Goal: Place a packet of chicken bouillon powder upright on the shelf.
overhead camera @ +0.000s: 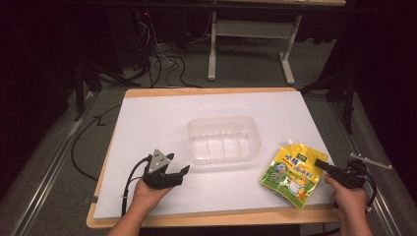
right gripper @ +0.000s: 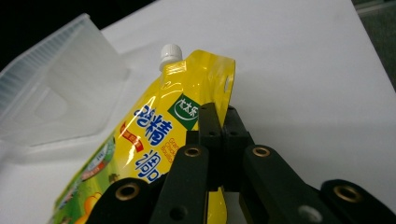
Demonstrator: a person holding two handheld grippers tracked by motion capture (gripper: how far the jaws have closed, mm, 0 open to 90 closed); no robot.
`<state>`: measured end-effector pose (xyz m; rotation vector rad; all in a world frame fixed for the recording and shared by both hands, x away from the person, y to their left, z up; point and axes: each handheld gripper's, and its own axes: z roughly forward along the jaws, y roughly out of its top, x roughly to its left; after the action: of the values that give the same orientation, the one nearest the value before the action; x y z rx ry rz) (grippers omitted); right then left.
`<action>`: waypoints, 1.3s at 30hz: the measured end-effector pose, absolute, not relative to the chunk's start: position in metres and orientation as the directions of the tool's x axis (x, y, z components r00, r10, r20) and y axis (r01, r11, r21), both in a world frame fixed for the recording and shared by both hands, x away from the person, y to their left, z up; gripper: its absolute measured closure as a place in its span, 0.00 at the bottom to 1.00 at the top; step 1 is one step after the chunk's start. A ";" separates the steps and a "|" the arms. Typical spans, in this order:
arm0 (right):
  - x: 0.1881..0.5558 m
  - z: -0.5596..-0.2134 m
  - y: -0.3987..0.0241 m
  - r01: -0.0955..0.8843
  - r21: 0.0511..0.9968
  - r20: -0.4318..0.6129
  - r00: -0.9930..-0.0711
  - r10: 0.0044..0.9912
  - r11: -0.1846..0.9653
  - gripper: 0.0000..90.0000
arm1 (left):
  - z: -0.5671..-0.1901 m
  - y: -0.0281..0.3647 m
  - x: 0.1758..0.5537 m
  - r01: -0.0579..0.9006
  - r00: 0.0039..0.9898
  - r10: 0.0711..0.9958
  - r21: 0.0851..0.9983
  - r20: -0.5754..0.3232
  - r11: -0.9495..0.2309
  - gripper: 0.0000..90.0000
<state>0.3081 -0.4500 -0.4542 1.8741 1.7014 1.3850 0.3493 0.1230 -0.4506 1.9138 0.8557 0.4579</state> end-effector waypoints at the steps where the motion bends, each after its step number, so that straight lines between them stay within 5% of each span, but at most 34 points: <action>1: 0.306 -0.450 -0.448 0.616 0.737 0.457 -0.151 0.876 -0.278 1.00 | -0.450 0.123 0.349 0.369 0.685 0.727 0.880 -0.040 -0.299 0.32; 16: 0.286 -0.375 -0.396 0.387 0.909 0.305 -0.365 0.880 -0.155 1.00 | -0.449 0.123 0.348 0.356 0.694 0.719 0.887 -0.040 -0.294 0.32; 27: 0.279 -0.367 -0.390 0.212 0.975 0.125 -0.308 0.943 -0.059 1.00 | -0.447 0.121 0.347 0.353 0.690 0.722 0.896 -0.053 -0.271 0.35; 39: 0.258 -0.380 -0.395 0.230 0.973 0.094 -0.267 0.959 -0.032 0.98 | -0.452 0.094 0.372 0.369 0.639 0.765 0.906 -0.083 -0.210 0.43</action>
<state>0.2584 -0.3952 -0.3804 1.2802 1.5579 1.3502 0.3720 0.0936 -0.4519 1.8172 0.9096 0.4752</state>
